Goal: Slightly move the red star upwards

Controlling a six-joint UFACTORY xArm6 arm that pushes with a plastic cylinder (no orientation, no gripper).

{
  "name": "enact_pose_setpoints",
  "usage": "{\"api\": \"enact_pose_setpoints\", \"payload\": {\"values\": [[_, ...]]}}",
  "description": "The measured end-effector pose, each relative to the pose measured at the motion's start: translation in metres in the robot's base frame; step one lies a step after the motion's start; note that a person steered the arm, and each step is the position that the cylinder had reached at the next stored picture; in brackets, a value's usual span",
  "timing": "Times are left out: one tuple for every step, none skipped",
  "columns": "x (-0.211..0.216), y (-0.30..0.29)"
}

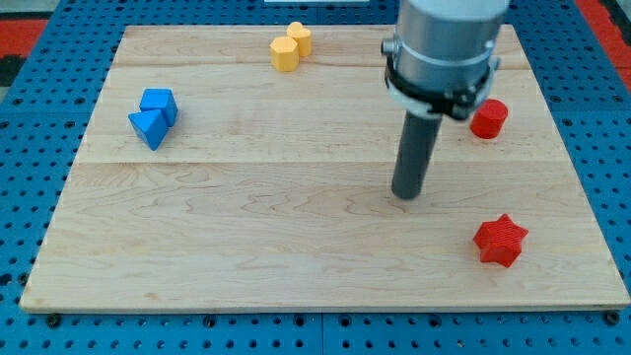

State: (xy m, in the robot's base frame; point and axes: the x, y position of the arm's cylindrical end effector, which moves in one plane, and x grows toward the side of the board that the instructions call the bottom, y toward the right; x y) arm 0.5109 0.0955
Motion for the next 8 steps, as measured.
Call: {"api": "enact_pose_setpoints", "payload": {"values": [[0.049, 0.000], [0.061, 0.000], [0.069, 0.007], [0.085, 0.040], [0.085, 0.041], [0.085, 0.071], [0.085, 0.075], [0.085, 0.079]]}}
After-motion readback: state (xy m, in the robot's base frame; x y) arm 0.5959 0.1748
